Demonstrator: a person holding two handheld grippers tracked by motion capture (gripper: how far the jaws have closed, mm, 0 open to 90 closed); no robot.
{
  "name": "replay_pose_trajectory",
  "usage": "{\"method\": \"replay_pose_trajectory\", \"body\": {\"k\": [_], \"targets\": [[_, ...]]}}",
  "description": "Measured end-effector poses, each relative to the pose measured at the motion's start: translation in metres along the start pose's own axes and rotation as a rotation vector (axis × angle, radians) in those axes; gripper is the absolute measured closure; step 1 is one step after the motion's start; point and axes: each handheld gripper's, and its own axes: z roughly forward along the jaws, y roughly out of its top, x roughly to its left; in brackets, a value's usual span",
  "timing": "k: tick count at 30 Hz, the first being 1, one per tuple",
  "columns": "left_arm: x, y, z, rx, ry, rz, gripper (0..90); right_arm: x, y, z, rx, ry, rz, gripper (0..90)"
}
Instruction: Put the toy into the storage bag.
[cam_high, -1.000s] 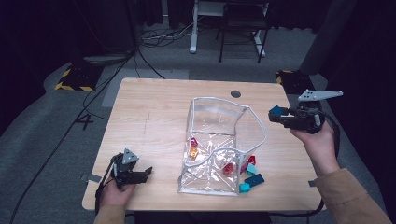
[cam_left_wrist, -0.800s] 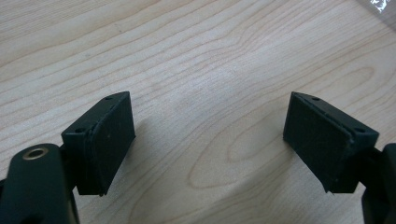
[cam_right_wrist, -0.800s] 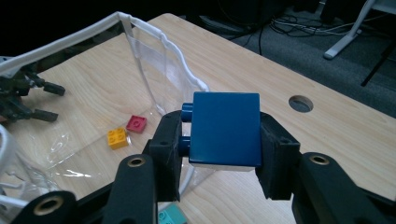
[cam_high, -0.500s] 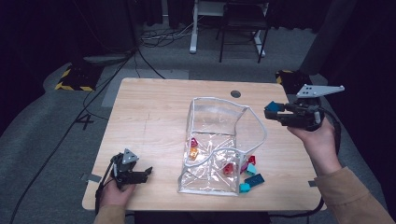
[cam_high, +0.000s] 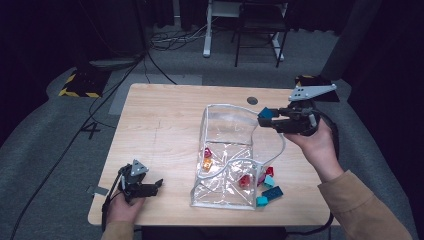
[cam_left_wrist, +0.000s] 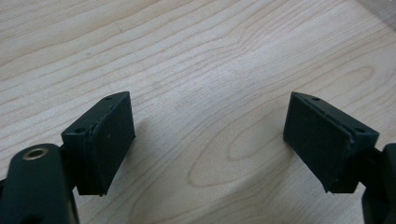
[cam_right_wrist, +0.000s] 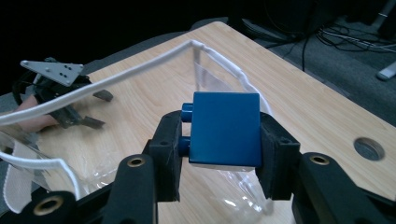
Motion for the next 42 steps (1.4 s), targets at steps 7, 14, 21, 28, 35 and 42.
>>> {"method": "replay_pose_trajectory", "body": {"k": [7, 14, 21, 28, 35, 42], "targets": [[0.000, 0.000, 0.000, 0.001, 0.000, 0.000, 16.8, 0.016, 0.013, 0.018, 0.013, 0.035, -0.029, 56.7], [0.000, 0.001, 0.001, 0.001, -0.003, -0.001, 16.3, 0.025, 0.021, 0.038, 0.050, 0.065, -0.044, 56.7], [0.000, 0.001, 0.001, 0.001, -0.004, -0.001, 16.2, 0.025, 0.019, 0.070, 0.139, 0.106, -0.019, 56.6], [0.000, 0.001, 0.001, 0.001, -0.005, -0.001, 16.2, 0.026, 0.013, 0.100, 0.268, 0.132, -0.008, 56.6], [0.000, 0.001, 0.001, 0.001, -0.005, -0.002, 16.2, 0.027, 0.006, 0.116, 0.366, 0.147, -0.011, 46.8], [0.000, 0.001, 0.001, 0.001, -0.005, -0.001, 16.2, 0.031, 0.009, 0.103, 0.311, 0.140, -0.023, 41.1]]}}
